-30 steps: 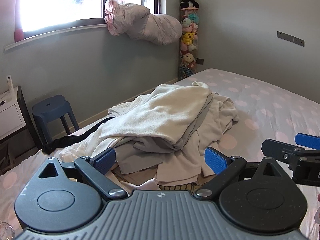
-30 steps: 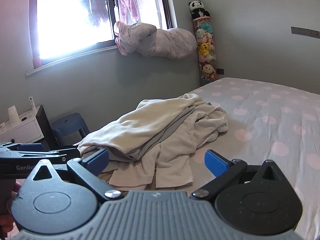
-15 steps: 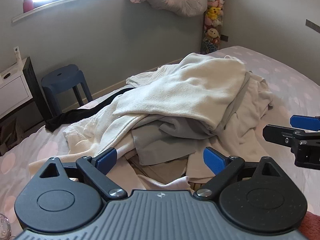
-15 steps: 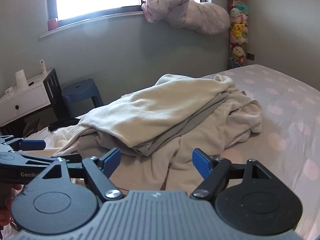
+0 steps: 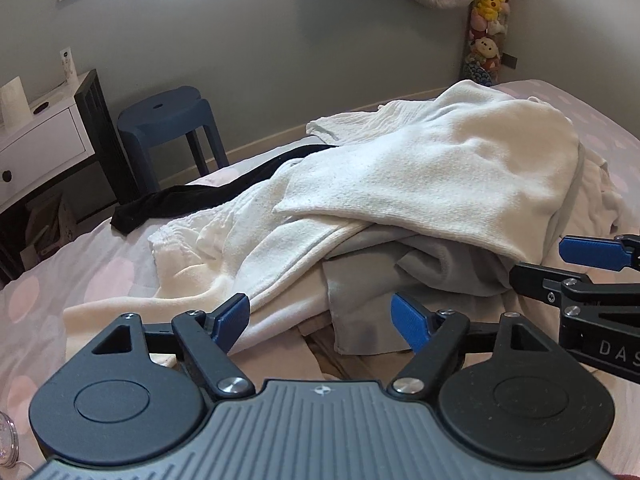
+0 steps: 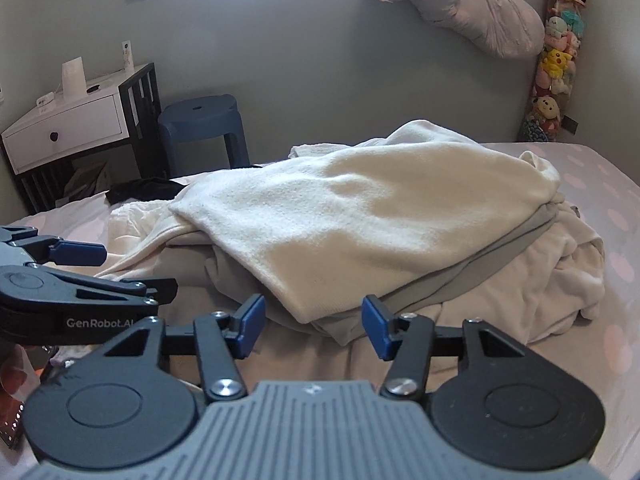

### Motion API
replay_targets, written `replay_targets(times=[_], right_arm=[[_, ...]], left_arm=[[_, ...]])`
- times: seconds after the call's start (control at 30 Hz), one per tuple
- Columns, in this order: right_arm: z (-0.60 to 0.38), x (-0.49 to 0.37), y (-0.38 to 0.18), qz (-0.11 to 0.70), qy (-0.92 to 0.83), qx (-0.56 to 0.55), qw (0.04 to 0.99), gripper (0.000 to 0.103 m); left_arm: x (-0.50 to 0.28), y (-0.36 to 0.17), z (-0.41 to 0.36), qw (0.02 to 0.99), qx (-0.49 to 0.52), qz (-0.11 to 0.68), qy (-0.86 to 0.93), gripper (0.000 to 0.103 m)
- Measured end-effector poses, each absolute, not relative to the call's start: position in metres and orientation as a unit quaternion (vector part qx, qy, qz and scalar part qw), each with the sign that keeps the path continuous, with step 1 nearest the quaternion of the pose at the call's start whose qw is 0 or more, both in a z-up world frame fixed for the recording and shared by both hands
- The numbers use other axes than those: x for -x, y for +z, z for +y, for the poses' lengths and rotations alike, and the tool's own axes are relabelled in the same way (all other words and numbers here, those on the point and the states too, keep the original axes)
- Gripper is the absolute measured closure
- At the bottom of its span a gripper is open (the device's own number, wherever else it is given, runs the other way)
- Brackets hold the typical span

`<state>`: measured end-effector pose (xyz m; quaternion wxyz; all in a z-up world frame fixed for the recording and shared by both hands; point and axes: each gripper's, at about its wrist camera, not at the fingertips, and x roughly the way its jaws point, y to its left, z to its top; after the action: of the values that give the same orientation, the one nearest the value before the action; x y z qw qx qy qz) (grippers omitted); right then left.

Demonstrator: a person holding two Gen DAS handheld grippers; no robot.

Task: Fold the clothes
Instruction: 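Lower the right tool into the pile and close it on the cream sweater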

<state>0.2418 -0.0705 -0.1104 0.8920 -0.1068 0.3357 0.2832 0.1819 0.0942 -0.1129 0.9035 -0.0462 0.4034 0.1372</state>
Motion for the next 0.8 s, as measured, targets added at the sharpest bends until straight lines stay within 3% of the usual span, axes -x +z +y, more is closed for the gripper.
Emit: replay_targets(times=[0.2, 0.27, 0.33, 0.8], right_arm=[[-0.061, -0.256, -0.109, 0.327, 0.270, 0.093, 0.901, 0.076], [-0.063, -0.256, -0.104, 0.316, 0.262, 0.079, 0.909, 0.090], [-0.068, -0.251, -0.096, 0.294, 0.251, 0.069, 0.920, 0.095], [-0.179, -0.218, -0.042, 0.190, 0.047, 0.027, 0.980, 0.099]], left_arm=[[-0.184, -0.118, 0.099, 0.900, 0.059, 0.408, 0.143, 0.025], [-0.182, -0.118, 0.099, 0.900, 0.059, 0.407, 0.142, 0.025], [-0.181, -0.116, 0.098, 0.901, 0.059, 0.405, 0.141, 0.025], [-0.163, -0.085, 0.068, 0.921, 0.044, 0.374, 0.099, 0.025]])
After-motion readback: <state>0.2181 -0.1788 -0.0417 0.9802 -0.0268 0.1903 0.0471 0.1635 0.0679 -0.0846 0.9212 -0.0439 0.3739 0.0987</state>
